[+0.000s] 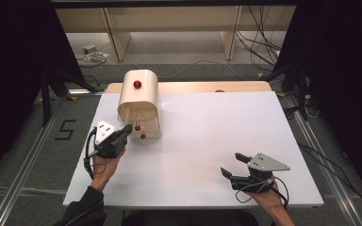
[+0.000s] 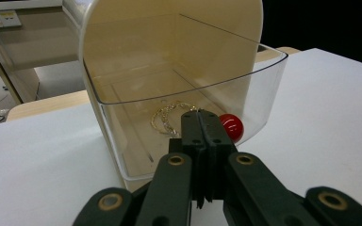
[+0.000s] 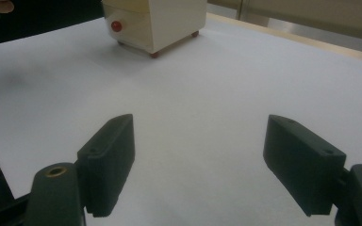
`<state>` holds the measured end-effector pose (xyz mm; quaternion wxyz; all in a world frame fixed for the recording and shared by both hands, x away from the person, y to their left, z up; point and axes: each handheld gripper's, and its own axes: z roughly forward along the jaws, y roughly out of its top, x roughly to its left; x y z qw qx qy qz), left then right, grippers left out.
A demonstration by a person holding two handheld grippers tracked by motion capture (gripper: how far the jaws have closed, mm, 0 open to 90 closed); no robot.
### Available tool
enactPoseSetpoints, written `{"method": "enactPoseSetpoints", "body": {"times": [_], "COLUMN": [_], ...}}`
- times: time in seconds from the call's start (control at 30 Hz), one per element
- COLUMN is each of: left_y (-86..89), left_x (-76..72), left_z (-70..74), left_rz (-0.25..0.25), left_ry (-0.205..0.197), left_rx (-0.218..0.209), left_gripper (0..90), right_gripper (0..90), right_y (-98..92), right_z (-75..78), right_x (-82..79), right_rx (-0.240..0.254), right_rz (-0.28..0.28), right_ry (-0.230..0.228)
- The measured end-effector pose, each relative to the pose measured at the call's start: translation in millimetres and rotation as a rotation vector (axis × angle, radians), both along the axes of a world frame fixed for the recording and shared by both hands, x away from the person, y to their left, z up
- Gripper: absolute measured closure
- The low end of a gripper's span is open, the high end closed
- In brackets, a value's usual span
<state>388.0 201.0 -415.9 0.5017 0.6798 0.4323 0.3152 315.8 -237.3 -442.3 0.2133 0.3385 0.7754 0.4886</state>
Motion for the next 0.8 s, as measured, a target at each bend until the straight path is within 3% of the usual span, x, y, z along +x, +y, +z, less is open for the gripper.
{"method": "enactPoseSetpoints", "body": {"times": [0.8], "left_y": [0.9], "left_x": [13.7], "left_z": [0.9], "left_rz": [0.006], "left_ry": [0.006], "left_rx": [-0.022], "left_gripper": [89.4], "right_gripper": [26.1], "right_y": [0.1], "right_z": [-0.1], "right_x": [-0.3], "right_rx": [-0.003], "right_rz": [-0.001], "right_ry": [-0.002]}}
